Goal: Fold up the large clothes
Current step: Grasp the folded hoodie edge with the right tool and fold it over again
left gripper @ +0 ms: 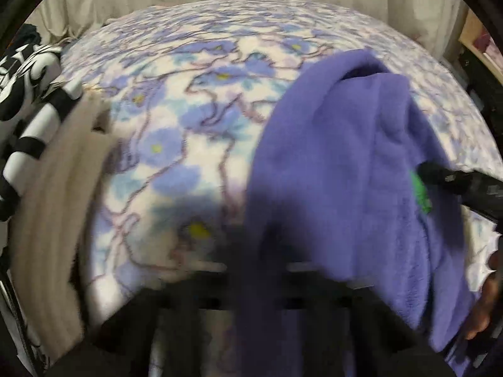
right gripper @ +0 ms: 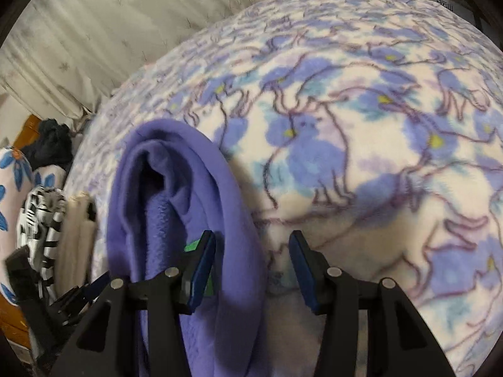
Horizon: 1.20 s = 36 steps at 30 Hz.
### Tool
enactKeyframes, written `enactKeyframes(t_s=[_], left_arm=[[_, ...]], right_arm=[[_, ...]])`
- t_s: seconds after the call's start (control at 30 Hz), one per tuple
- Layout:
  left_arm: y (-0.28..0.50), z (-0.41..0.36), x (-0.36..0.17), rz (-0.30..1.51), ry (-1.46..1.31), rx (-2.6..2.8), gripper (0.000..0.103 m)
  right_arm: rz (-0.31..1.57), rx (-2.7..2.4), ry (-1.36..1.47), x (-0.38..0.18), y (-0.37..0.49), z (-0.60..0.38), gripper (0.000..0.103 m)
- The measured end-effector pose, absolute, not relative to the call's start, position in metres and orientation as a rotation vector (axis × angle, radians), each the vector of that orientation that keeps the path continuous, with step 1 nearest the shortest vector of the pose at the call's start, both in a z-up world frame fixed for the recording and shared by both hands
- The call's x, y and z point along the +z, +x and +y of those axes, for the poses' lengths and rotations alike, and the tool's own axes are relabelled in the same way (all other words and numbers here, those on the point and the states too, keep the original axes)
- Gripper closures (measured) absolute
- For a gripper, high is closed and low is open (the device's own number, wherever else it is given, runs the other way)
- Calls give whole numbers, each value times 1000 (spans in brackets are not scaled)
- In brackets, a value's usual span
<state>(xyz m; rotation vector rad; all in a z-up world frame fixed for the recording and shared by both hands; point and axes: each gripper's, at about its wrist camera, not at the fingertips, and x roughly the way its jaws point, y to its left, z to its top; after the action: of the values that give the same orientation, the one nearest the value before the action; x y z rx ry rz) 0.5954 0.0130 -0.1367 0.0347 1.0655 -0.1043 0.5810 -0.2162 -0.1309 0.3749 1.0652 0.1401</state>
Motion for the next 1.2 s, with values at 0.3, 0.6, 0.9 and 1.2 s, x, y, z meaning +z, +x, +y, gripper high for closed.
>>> enactKeyframes(t_s=[0.3,0.6,0.9,1.2], left_arm=[[540,26,-82,936,136,-55,101],[397,71,-17,817,30,-206,100],[288,105,-81,921,-16,-175,100],[238,141,-119,1051,-131,-152,97]], right_arm=[[876,219,339,-69,509,-237,98],[660,413,287,-5,349,-248,97],[815,373,245,-64,243,-256,89],[934,327,322,-91,188,-267,89]])
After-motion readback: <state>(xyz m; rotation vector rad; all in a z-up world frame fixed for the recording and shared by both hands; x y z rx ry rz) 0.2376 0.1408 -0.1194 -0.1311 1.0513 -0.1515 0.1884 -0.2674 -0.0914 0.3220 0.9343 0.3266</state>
